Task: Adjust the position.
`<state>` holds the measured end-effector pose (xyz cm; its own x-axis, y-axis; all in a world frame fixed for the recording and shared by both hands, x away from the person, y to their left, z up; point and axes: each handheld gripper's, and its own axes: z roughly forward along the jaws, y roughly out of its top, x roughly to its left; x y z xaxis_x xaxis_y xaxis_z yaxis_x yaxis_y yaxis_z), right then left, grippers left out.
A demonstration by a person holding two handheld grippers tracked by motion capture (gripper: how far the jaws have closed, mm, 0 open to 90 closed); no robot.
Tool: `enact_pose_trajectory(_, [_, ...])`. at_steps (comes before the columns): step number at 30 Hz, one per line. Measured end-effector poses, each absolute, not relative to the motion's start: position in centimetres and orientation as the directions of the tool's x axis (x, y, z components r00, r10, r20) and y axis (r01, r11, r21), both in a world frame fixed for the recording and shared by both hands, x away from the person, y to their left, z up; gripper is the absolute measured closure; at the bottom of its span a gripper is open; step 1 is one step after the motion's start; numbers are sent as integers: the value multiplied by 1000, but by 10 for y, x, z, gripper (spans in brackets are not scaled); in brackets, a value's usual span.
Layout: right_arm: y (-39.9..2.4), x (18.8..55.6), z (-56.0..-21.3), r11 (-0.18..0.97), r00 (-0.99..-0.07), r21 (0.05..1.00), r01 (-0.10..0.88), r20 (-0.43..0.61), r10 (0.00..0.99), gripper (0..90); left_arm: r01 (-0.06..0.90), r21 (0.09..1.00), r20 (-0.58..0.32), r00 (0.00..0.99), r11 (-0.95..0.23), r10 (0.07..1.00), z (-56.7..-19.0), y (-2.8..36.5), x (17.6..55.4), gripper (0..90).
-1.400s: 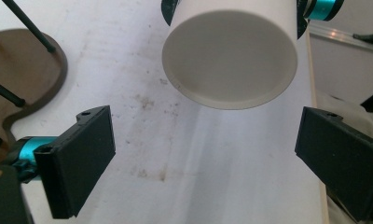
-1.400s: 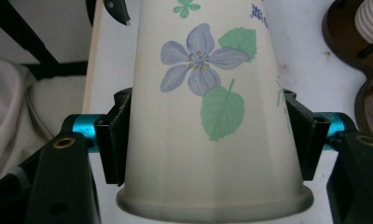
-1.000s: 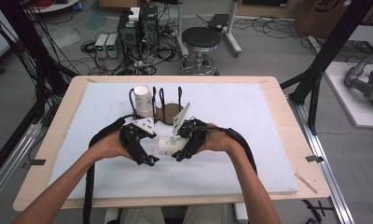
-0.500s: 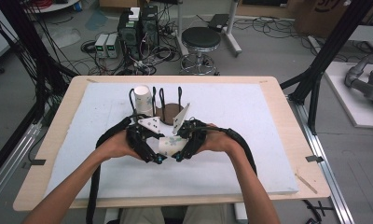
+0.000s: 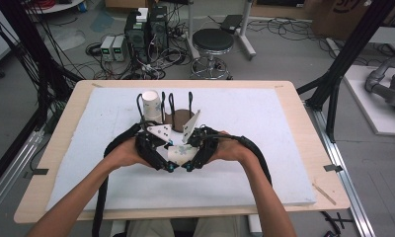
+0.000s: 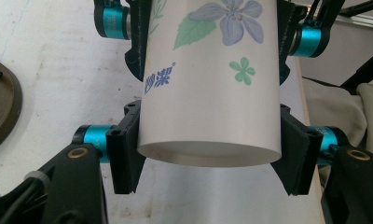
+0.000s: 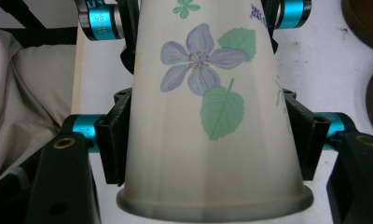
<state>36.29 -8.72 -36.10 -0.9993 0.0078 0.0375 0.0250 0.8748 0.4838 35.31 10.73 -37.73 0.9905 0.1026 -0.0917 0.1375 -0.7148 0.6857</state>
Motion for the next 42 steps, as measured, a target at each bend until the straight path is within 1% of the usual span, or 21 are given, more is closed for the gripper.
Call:
enact_pose_trajectory(9, [-85, 363, -364, 877, -999, 479, 18, 46, -5, 310, 137, 674, -94, 991, -726, 100, -378, 108, 352, 370])
enact_pose_trajectory(11, [-85, 363, -364, 879, -999, 477, 15, 47, -8, 294, 138, 675, -96, 990, -725, 99, -378, 108, 352, 371])
enact_pose_trajectory(12, [-85, 364, -365, 878, -999, 479, 7, 44, -16, 276, 134, 674, -95, 991, -727, 96, -378, 108, 353, 371])
enact_pose_trajectory(13, [-85, 364, -365, 876, -999, 482, 8, 45, -16, 234, 129, 673, -94, 992, -729, 89, -378, 108, 352, 371])
enact_pose_trajectory(14, [-85, 363, -365, 872, -999, 490, 10, 44, -14, 162, 129, 672, -93, 992, -729, 89, -378, 108, 352, 371])
enact_pose_trajectory(15, [-84, 364, -366, 860, -998, 510, 5, 53, -25, 147, 126, 671, -92, 992, -731, 87, -378, 108, 352, 371])
enact_pose_trajectory(17, [-84, 363, -365, 854, -999, 520, -18, 28, -38, 146, 125, 670, -91, 992, -732, 86, -379, 108, 352, 371])
enact_pose_trajectory(22, [-87, 363, -360, 843, -1000, 538, 0, 21, -13, 146, 120, 665, -89, 993, -737, 81, -379, 107, 351, 370])
enact_pose_trajectory(28, [-91, 362, -354, 825, -1000, 565, -3, 15, -14, 146, 116, 656, -87, 993, -746, 78, -381, 105, 351, 370])
enact_pose_trajectory(30, [-92, 362, -352, 819, -1000, 574, -2, 11, -10, 146, 125, 671, -95, 992, -731, 83, -381, 107, 351, 370])
enact_pose_trajectory(32, [-95, 362, -350, 811, -1000, 586, 0, 5, -4, 145, 140, 706, -105, 990, -694, 93, -383, 112, 350, 370])
enact_pose_trajectory(35, [-102, 363, -344, 776, -1000, 631, 3, 6, -1, 145, 151, 738, -114, 989, -658, 99, -386, 121, 348, 370])
enact_pose_trajectory(38, [-112, 364, -337, 731, -1000, 682, 5, 4, 3, 145, 152, 752, -110, 988, -641, 106, -387, 129, 346, 369])
enact_pose_trajectory(42, [-122, 364, -333, 706, -1000, 708, 18, 7, 19, 145, 166, 757, -113, 986, -631, 124, -389, 137, 344, 369])
